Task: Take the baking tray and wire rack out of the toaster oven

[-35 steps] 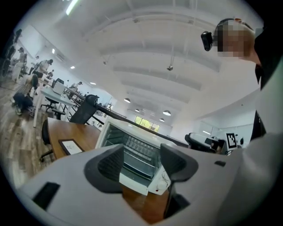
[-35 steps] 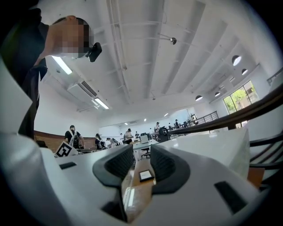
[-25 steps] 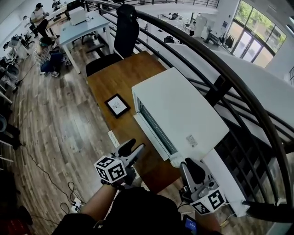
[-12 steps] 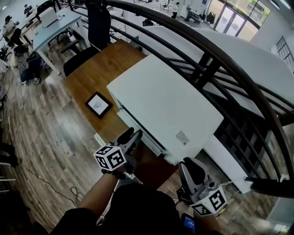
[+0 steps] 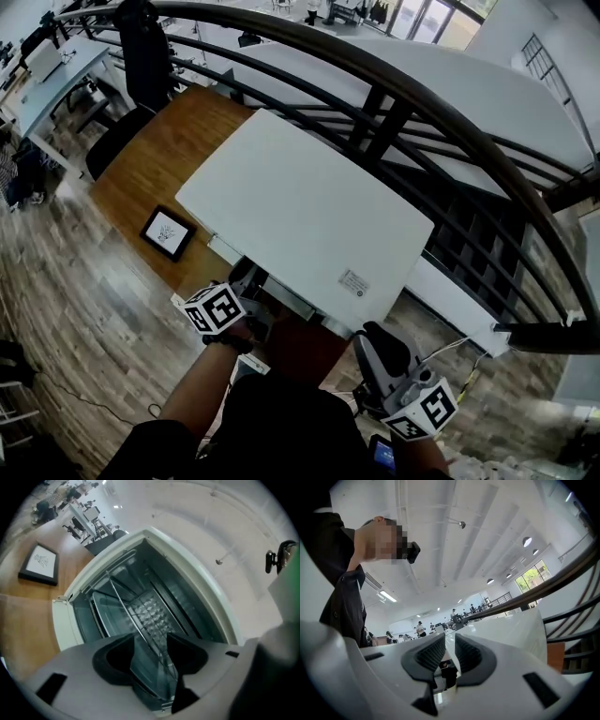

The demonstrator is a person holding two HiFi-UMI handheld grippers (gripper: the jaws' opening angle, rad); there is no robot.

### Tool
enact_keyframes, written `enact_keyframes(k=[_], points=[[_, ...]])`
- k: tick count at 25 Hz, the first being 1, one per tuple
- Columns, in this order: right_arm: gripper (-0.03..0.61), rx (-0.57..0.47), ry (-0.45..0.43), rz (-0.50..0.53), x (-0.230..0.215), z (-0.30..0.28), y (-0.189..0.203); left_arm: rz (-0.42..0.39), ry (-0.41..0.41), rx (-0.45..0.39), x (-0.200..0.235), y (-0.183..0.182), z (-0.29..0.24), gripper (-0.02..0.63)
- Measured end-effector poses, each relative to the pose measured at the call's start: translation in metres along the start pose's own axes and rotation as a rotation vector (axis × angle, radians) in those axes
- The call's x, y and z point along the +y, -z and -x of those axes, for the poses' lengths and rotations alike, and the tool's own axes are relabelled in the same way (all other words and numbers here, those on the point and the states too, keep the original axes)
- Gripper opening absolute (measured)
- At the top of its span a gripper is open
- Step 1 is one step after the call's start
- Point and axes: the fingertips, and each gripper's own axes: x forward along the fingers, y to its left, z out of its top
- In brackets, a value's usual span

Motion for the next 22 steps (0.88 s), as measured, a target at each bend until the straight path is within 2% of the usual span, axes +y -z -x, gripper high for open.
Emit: enact_keyframes(k=[7,10,13,17,22], points=[[0.049,-0.008,0.091,0.008,-0.012,-0.001,-0.004,0.023,0.049,0.058,-0.003,0.006,-0.025,0.22],[0.048,-0.006,0.136,0.024,-0.013,-0.001,-0.003,0.052,0.067,0.076,-0.002,0.008,-0.032,0.175],[0.048,-0.006,0.189,0.036,-0.013,-0.002,-0.002,0.115,0.084,0.087,0.0,0.009,-0.036,0.06],[0.046,-0.017,0.251,0.045,-0.012,-0.003,0.0,0.191,0.121,0.093,0.0,0.007,-0.031,0.036],[0.043,-0.014,0.292,0.036,0.005,-0.01,0.016,0.238,0.141,0.125,0.004,0.012,-0.011,0.029]])
